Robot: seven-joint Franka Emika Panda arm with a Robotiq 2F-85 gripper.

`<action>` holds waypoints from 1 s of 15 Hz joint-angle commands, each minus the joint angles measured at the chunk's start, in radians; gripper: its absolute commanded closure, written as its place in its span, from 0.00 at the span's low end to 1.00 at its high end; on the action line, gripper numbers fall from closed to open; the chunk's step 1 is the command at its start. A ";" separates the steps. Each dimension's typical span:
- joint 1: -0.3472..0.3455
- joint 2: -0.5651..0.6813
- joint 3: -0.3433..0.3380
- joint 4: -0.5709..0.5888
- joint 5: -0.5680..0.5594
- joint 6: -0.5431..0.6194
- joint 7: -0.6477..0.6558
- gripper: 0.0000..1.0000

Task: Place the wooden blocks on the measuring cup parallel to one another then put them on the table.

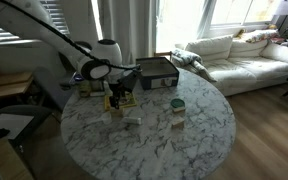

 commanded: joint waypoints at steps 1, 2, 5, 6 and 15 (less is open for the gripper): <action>-0.020 -0.155 -0.004 -0.079 0.057 -0.022 0.046 0.00; -0.016 -0.186 -0.014 -0.083 0.083 -0.052 0.094 0.00; 0.008 -0.240 -0.044 -0.080 0.122 -0.121 0.233 0.00; 0.017 -0.249 -0.056 -0.081 0.110 -0.129 0.297 0.00; 0.048 -0.250 -0.091 -0.129 0.082 -0.106 0.829 0.00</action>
